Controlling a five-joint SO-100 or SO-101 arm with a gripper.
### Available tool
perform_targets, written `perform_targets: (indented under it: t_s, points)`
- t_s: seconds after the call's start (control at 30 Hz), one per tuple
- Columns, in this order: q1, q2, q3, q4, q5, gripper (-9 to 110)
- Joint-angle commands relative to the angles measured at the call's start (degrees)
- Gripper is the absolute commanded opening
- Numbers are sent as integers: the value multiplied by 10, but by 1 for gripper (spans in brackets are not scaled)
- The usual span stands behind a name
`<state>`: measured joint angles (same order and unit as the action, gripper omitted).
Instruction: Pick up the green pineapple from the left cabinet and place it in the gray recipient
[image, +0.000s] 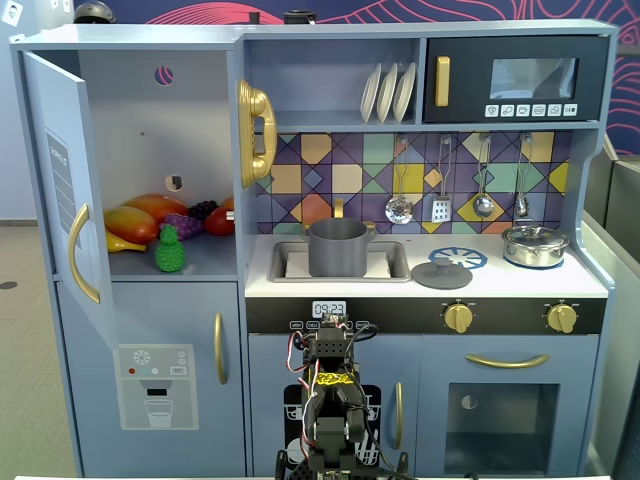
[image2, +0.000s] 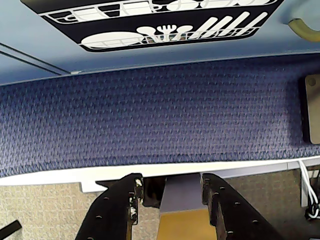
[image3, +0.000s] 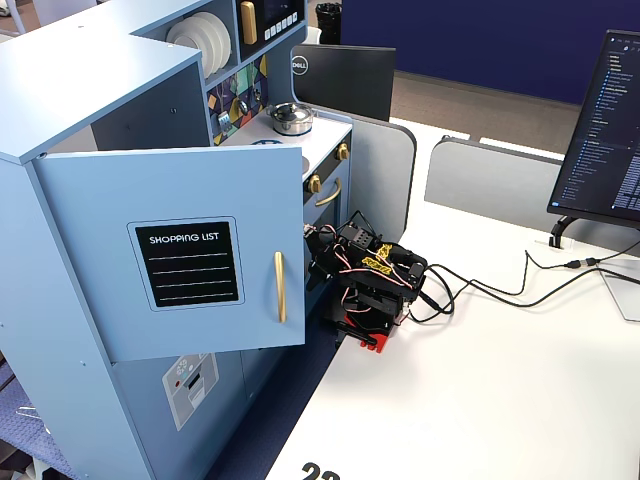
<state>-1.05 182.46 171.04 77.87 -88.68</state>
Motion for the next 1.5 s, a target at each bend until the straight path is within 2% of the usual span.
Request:
perform_targets:
  t_s: [0.0, 0.33, 0.47, 0.57, 0.63, 0.7, 0.73, 0.77, 0.83, 1.03, 1.27, 1.47]
  points:
    - [59, -4, 10, 98, 13, 1]
    - [58, -4, 10, 98, -3, 0]
    - [-31, -4, 10, 35, -43, 1]
    - [-158, -5, 10, -156, -31, 3]
    - [-253, -11, 10, -360, 0, 7]
    - [-352, -56, 9, -613, 20, 5]
    - [-391, -95, -3, -710, 0, 4]
    - [-421, -130, -37, -744, -22, 5]
    - [-459, -195, -127, -750, -22, 6]
    - [-468, -343, -278, -824, -30, 7]
    - [-459, -418, -352, -861, -57, 11]
    - [-456, -468, -395, -890, -62, 23]
